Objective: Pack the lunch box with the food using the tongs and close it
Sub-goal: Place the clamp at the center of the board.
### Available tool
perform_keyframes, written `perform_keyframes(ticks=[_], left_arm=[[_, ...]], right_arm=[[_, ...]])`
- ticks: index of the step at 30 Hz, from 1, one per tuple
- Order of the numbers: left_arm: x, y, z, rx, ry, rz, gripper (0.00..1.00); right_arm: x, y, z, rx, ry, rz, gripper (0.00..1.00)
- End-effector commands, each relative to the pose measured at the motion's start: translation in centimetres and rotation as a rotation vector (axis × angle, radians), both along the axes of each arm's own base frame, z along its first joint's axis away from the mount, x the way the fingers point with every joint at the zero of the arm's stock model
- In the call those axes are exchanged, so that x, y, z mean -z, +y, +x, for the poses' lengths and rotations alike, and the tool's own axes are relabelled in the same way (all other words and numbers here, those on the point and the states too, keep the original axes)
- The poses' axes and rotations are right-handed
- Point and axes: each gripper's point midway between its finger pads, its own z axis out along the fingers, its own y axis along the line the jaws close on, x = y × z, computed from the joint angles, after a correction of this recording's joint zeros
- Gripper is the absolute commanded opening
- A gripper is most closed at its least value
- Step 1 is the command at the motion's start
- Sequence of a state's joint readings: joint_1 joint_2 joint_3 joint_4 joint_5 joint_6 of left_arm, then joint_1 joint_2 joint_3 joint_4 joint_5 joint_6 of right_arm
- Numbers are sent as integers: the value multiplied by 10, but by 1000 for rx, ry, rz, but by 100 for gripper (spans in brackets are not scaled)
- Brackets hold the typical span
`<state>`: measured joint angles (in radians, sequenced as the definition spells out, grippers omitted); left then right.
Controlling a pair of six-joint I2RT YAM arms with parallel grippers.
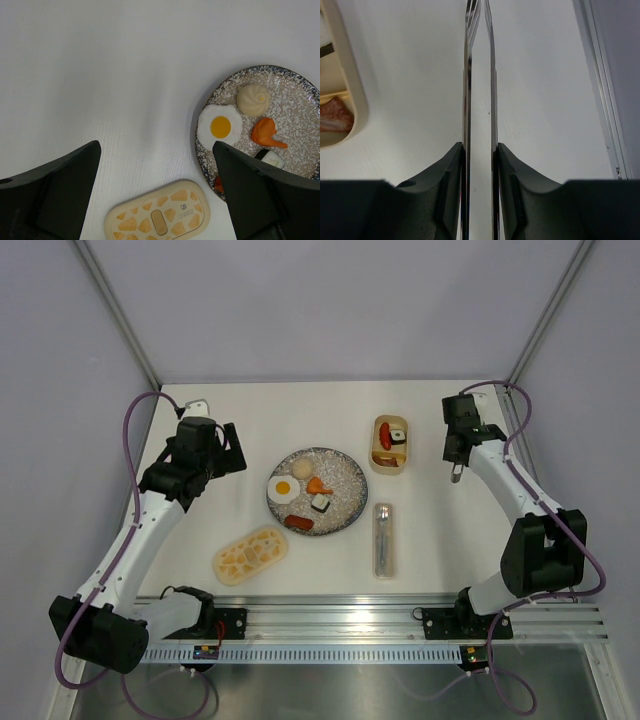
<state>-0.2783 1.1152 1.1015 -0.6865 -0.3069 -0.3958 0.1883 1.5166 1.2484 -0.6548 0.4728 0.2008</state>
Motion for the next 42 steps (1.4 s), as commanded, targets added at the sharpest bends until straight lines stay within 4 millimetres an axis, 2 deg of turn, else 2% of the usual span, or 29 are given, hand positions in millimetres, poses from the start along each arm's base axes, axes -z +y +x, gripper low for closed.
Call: perform_keyframes(ticks=[1,9,12,14,18,26,34,36,38,39,41,42], left_arm=[[-15,2,5,-10,-63,-9,99],[-16,3,2,-11,-57,-8,99],[-16,4,0,-13,-57,-3,99],[-16,4,0,-11,-56,0,99],[-15,4,0,-14,-47,-1,99],[-13,6,-4,-33,2,1,99],[-14,5,-6,-30,15,2,99],[-15,4,-6,-27,12,-3,99],[-15,4,-6,-23,18,-4,99],[-16,3,-7,-21,17,-6,99],[-15,4,-9,-21,27,-1,99],[-14,6,-10,-26,33,4,99]], right_arm=[[-10,-14,24,87,-137,67,39],[41,-25,33,147,-68,107,40],[57,-24,33,150,-42,129,48],[62,-24,33,155,-30,131,59],[61,-25,33,158,-19,125,73],[34,-17,44,116,-49,158,79],[35,-11,44,86,-23,174,85],[29,-3,42,68,-34,217,85],[22,13,40,25,-42,293,85],[9,28,38,-7,-70,321,85],[-3,54,31,-63,-82,335,85],[-13,85,24,-140,-92,334,86]])
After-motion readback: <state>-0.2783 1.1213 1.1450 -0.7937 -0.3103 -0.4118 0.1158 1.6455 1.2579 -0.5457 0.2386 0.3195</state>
